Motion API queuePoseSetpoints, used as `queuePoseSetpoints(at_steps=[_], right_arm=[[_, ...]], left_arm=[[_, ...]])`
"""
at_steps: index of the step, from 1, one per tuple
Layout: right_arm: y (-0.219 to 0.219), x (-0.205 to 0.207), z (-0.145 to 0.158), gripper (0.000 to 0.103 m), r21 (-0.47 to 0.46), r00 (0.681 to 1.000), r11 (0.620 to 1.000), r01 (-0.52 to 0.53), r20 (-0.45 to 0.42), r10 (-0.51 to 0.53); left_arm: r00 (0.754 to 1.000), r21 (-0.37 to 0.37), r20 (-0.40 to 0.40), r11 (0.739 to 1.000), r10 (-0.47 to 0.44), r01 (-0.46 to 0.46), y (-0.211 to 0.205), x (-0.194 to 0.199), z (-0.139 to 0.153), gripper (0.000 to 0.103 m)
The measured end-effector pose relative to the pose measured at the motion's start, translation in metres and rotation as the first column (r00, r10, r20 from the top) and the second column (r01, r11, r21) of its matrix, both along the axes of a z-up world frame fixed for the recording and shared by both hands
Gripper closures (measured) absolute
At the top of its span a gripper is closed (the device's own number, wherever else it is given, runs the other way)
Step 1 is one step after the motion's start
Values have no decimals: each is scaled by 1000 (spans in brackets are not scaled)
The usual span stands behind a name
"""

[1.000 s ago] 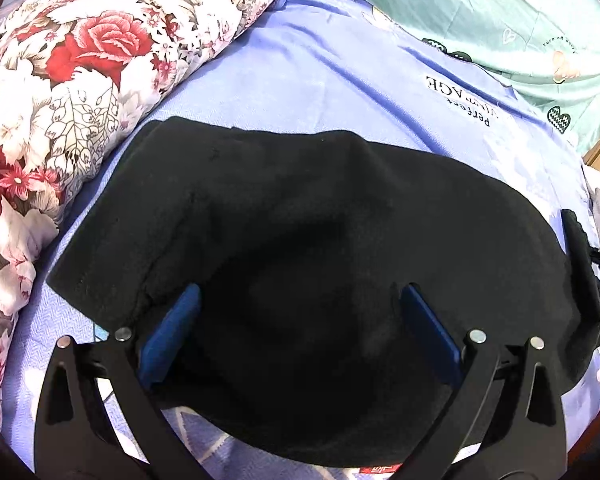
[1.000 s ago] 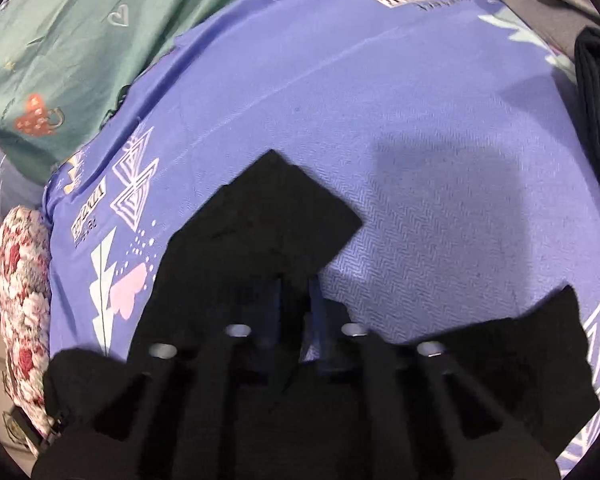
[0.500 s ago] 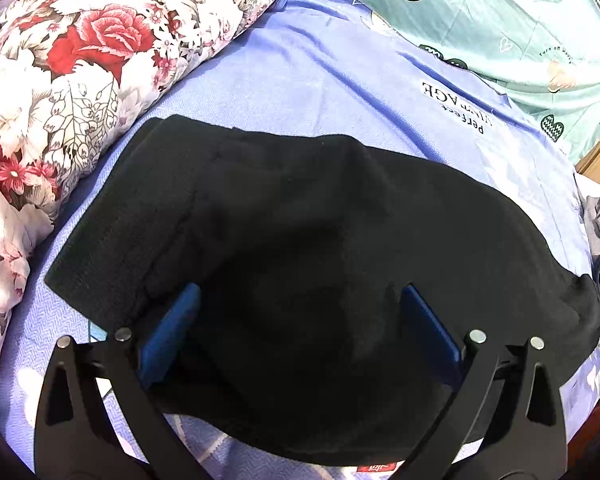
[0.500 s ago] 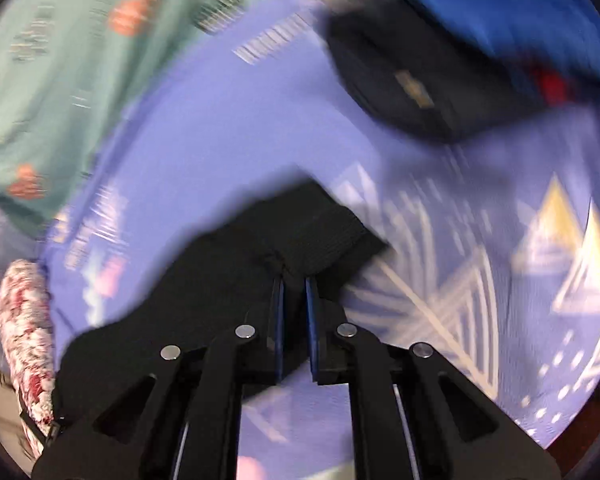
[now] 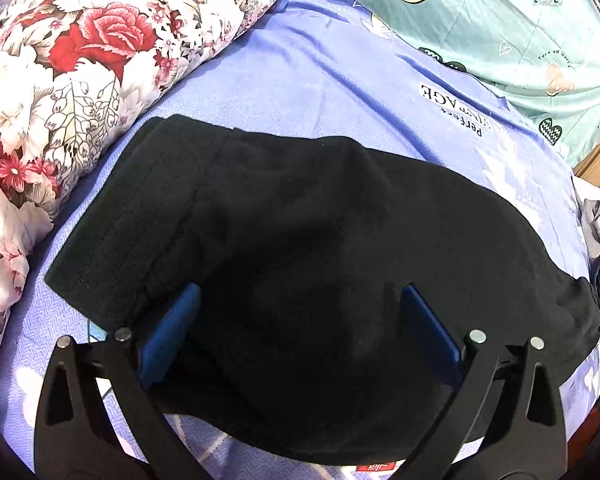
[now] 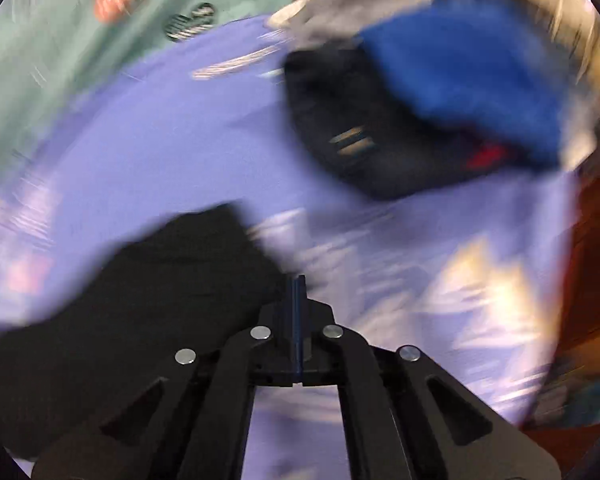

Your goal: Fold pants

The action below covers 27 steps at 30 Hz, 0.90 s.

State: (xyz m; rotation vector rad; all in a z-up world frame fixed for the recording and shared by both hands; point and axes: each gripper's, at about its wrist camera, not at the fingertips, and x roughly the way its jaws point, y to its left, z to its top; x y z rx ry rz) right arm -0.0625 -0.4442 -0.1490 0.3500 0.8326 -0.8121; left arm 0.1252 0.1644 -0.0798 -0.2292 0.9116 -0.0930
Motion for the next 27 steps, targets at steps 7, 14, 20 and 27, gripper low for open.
queuePoseSetpoints(at_steps=[7,14,20,27], right_arm=[[42,27,37,35,68,941,966,-250,250,226],[157,126,37,42,61,686,688,-723,177,705],[184,164,23,49,135,534,523,-841,58,844],[212,165,-1,54,94,435,440,-893,-72,898]], left_arm=[[1000,-72,24,997,12,-10,7,-5,2,2],[1000,-10,8,1000,11,-11,-3,-4,2,2],[1000,-22,10,1000,13,-13,-4,-1,2,2],[1000,-19,9,1000,12,-12,-3,0,1,2]])
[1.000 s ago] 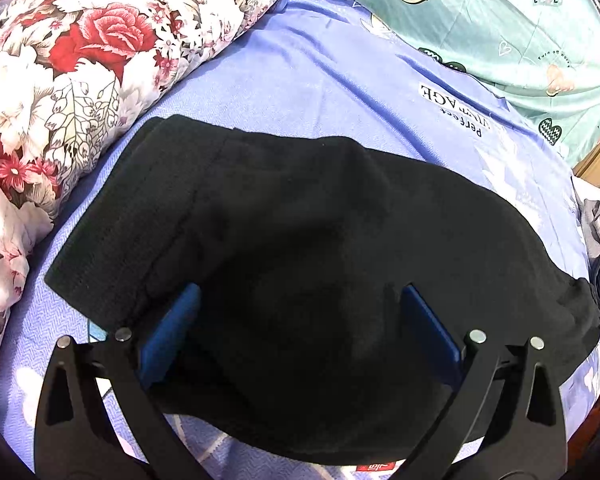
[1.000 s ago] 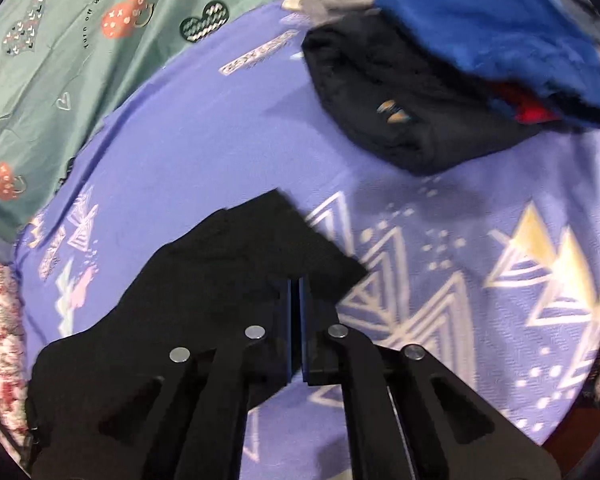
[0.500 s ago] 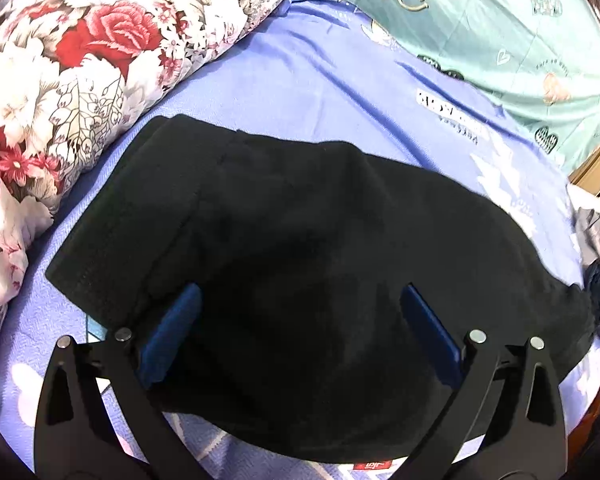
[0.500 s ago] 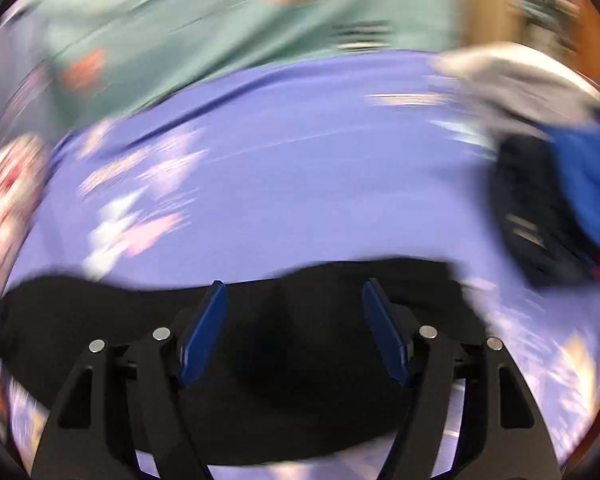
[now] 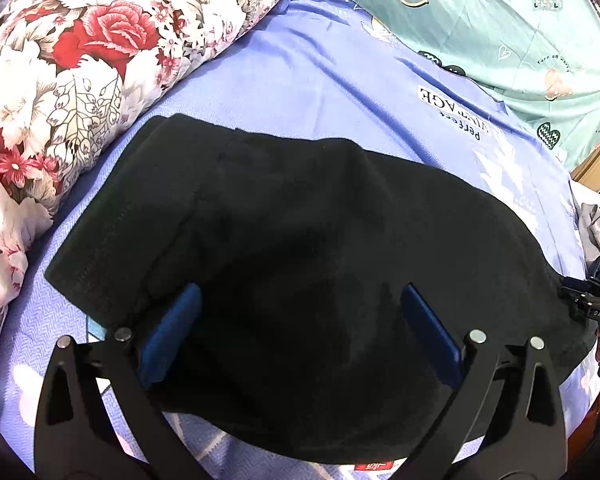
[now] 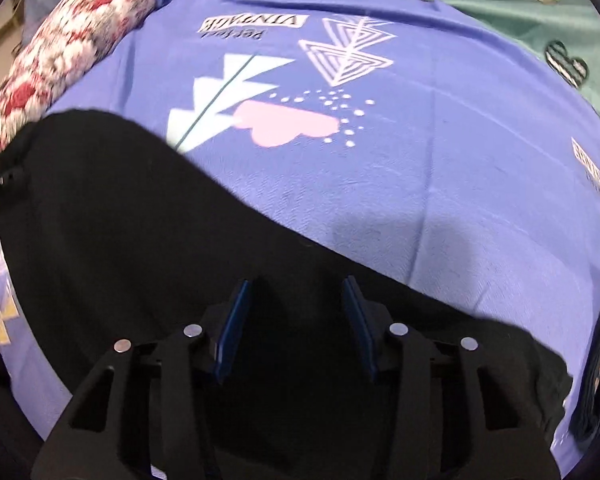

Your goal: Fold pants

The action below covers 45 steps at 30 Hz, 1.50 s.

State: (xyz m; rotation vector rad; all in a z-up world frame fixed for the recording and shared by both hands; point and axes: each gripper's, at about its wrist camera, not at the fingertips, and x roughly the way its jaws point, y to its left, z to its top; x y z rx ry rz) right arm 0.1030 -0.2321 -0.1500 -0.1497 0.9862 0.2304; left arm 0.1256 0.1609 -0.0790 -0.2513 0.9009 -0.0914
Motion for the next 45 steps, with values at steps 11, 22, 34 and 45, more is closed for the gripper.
queuePoseSetpoints(at_steps=[11,22,34,45], right_arm=[[7,1,-1,98,-7,998,998,-57,40,57],[7,13,21,99,-31,989,1000,3,148,2],[-107,-29,33,47,83,903,918,387,165,-396],[-183,-74,12,85,95,754,758,646,80,-652]], left_arm=[[1000,13,-8,1000,-6,6,1,7,-3,2],[1000,18,-11,1000,-12,12,2,12,-4,2],[1000,6,-5,1000,-16,16,5,10,-4,2],[1000,58,-12,998,-16,16,3,10,5,2]])
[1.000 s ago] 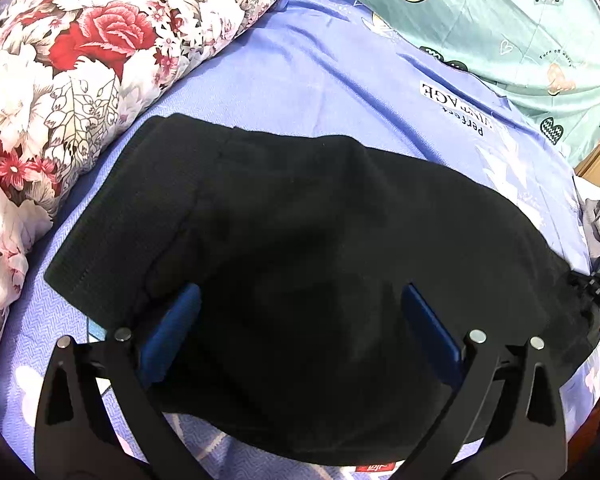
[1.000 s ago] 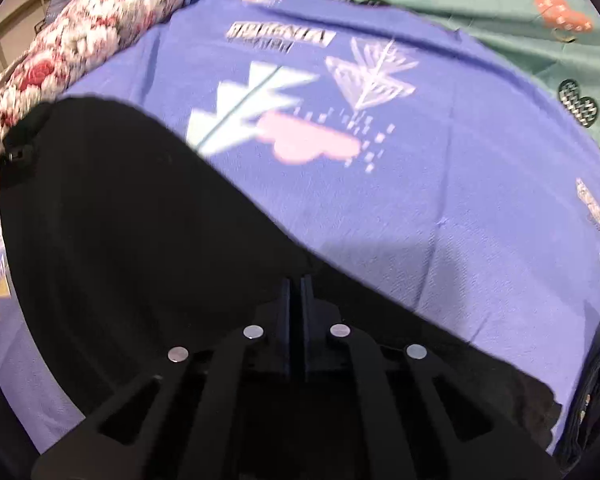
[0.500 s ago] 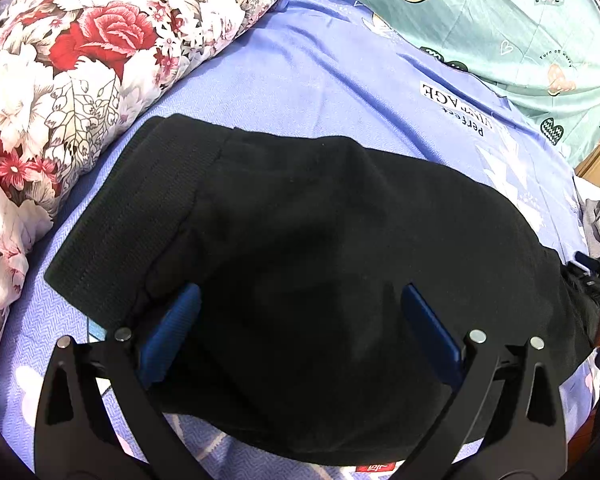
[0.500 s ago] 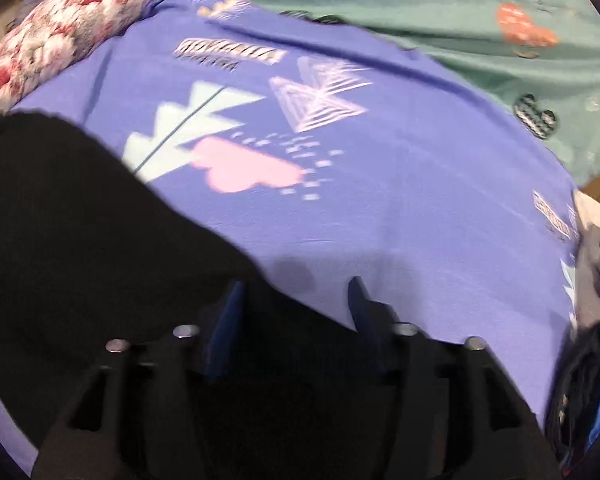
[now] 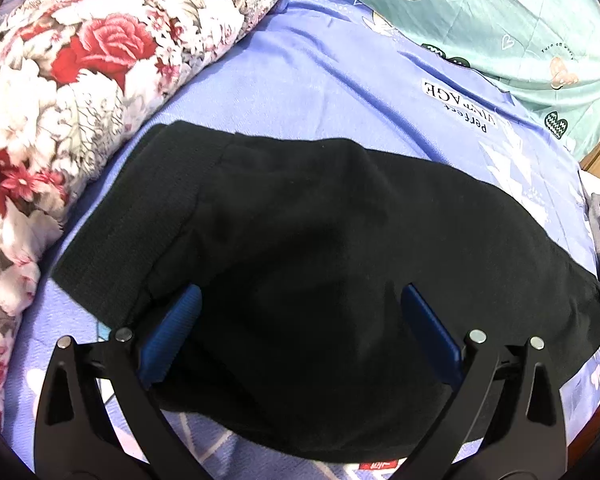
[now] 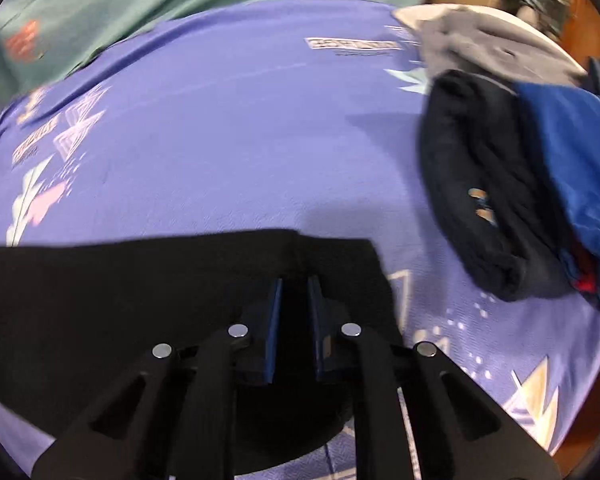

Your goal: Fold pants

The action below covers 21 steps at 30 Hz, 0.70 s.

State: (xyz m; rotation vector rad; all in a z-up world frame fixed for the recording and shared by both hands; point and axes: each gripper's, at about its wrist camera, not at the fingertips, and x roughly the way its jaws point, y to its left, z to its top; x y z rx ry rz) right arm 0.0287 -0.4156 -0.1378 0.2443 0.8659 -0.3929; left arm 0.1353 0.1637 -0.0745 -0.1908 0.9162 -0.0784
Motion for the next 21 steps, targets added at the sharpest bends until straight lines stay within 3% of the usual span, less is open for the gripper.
queuePoseSetpoints(at_steps=[1,2,3,4,5,7,11,14,16,18,20,21], right_arm=[[12,4,9,80,-43,999,999,-24,25,25],[30,10,23,68,-75,995,994,-76,66,81],[47,16,37,58,-70,984,989,-128,114,136],[58,20,46,40,-49,973,985,-167,151,172],[77,31,56,36,-13,950,970,-241,201,238],[117,61,66,36,34,895,916,-400,227,383],[219,136,63,36,122,740,735,-667,221,635],[282,183,53,38,173,672,650,-740,214,709],[314,205,45,38,213,635,600,-771,207,744],[336,214,36,38,219,613,577,-786,164,773],[349,207,28,55,245,576,538,-807,119,809],[351,201,26,56,255,553,514,-819,112,826]], left_arm=[[1000,0,7,1000,2,-2,1,-2,3,2],[1000,3,18,1000,8,-8,2,-5,7,2],[1000,4,26,1000,11,-11,4,-6,10,2],[999,-2,34,1000,14,-14,6,-8,14,2],[999,-10,39,1000,19,-19,9,-10,17,2],[998,-22,42,999,38,-37,15,-12,19,2],[1000,20,16,1000,20,-21,13,-11,10,2],[1000,121,0,992,-18,18,3,-15,3,2],[1000,140,-10,990,-29,30,1,-16,2,2],[999,135,-17,990,-33,35,4,-17,2,2],[999,118,-18,992,-32,34,7,-17,8,2],[999,107,-13,994,-33,35,7,-17,13,2]])
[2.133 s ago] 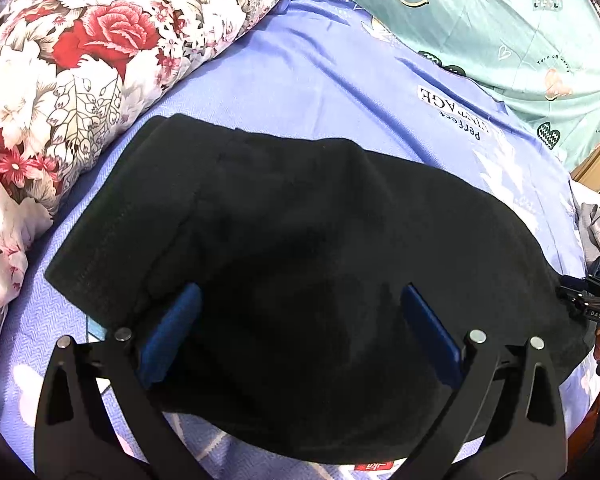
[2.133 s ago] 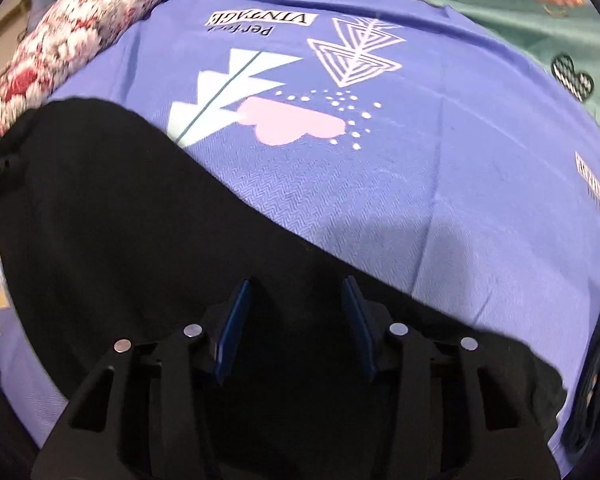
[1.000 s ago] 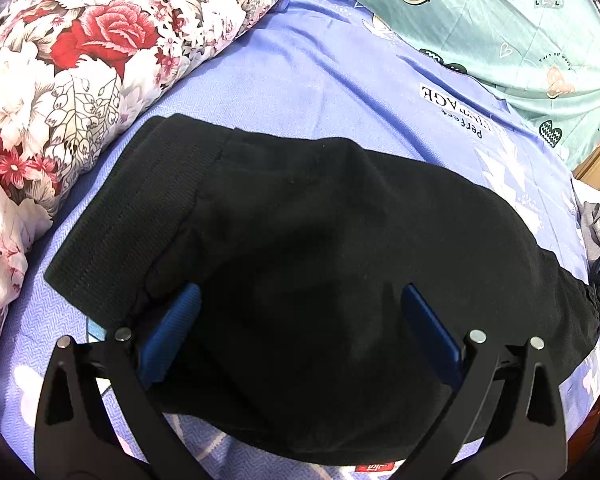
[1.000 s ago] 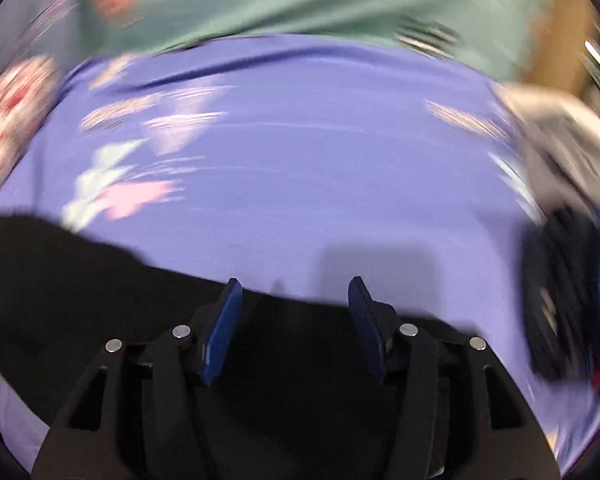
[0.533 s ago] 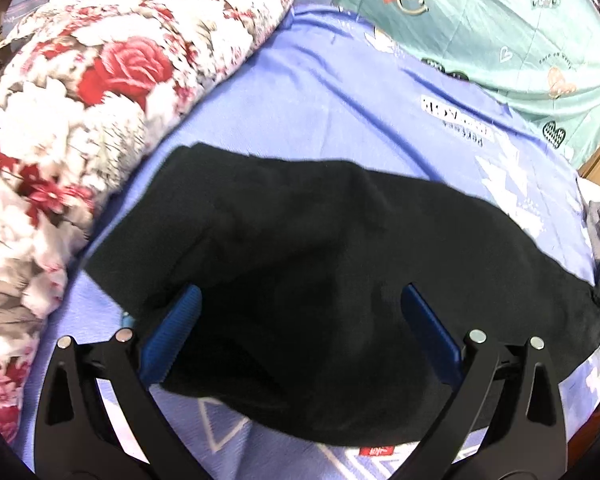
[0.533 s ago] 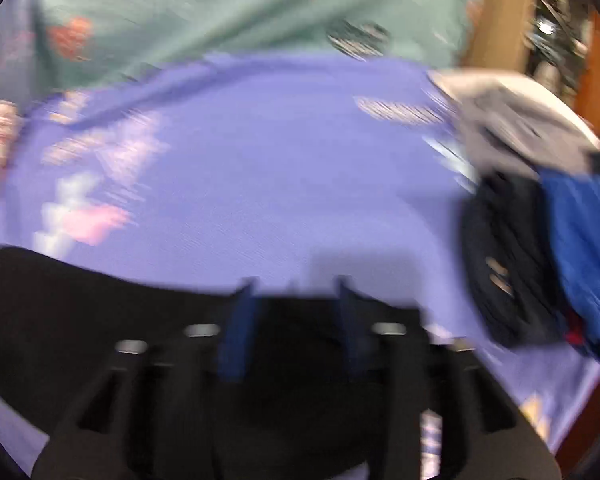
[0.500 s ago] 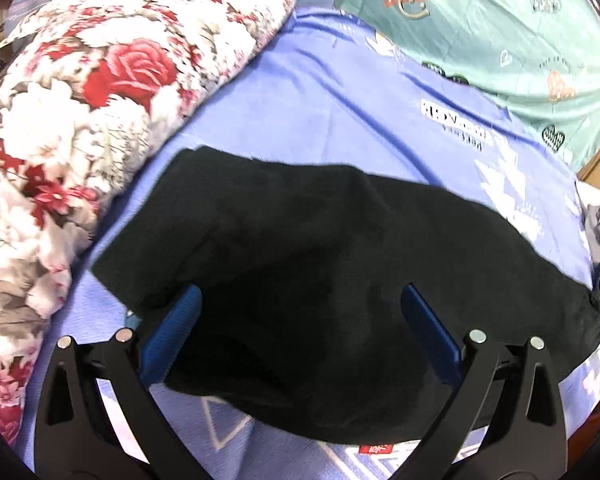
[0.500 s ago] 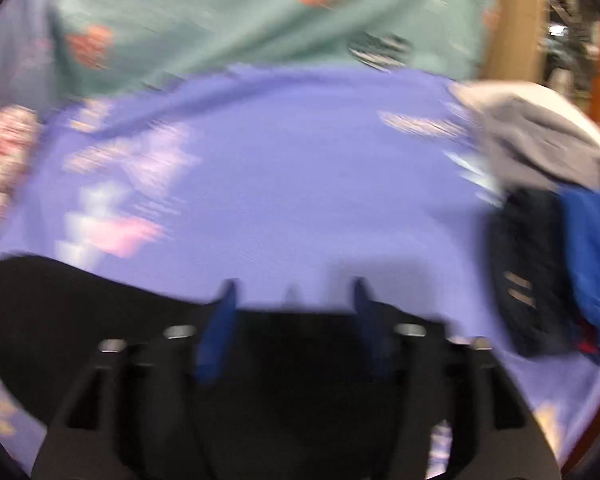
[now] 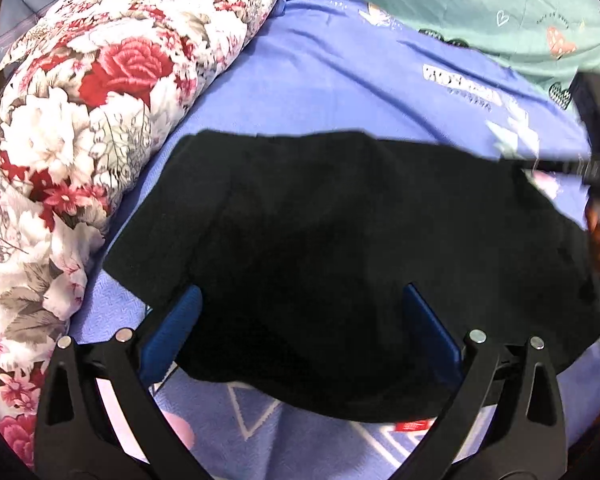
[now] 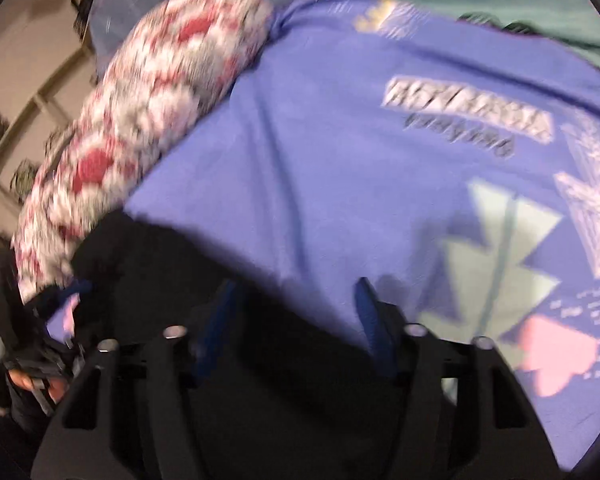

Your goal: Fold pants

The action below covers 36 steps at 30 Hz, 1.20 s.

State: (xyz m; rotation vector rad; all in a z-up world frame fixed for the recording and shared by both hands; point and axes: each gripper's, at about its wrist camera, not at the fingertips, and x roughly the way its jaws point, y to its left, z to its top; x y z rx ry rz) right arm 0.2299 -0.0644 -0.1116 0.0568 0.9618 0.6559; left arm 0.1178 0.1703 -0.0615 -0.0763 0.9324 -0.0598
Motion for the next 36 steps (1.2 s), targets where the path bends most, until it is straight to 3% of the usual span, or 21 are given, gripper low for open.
queuePoseSetpoints(at_steps=[3,7,13,17,21,22,24,28,31,36], right_arm=[[5,-28,-1,58,3,997,997,-82,9,82],[8,-60,-4,59,5,987,988,-157,29,157],[3,-73,-15,58,-6,988,988,-153,27,153],[11,-82,-19,56,-54,981,981,-186,40,188],[7,-77,-11,51,-23,975,975,-221,31,222],[4,-74,-6,50,-5,975,976,-219,36,219],[-4,-64,4,50,22,981,983,-184,59,182],[-3,-42,12,52,33,992,994,-108,70,106],[19,-35,7,65,8,989,990,-144,36,144],[44,-43,-3,68,-38,979,979,-202,9,202]], left_arm=[[998,13,61,1000,-6,5,-7,2,24,2],[990,118,140,993,-18,1,-41,19,53,2],[985,147,89,980,-146,132,-104,61,40,2],[989,204,20,969,-143,136,-124,72,13,2],[984,155,-112,976,-136,153,-112,79,-22,2],[984,94,-116,985,-132,144,-103,79,-26,2],[983,55,-118,988,-139,147,-96,77,-28,2],[985,67,-86,985,-152,158,-98,68,-31,2],[985,60,-83,986,-152,157,-96,65,-30,2],[985,55,-74,985,-158,162,-96,67,-29,2]])
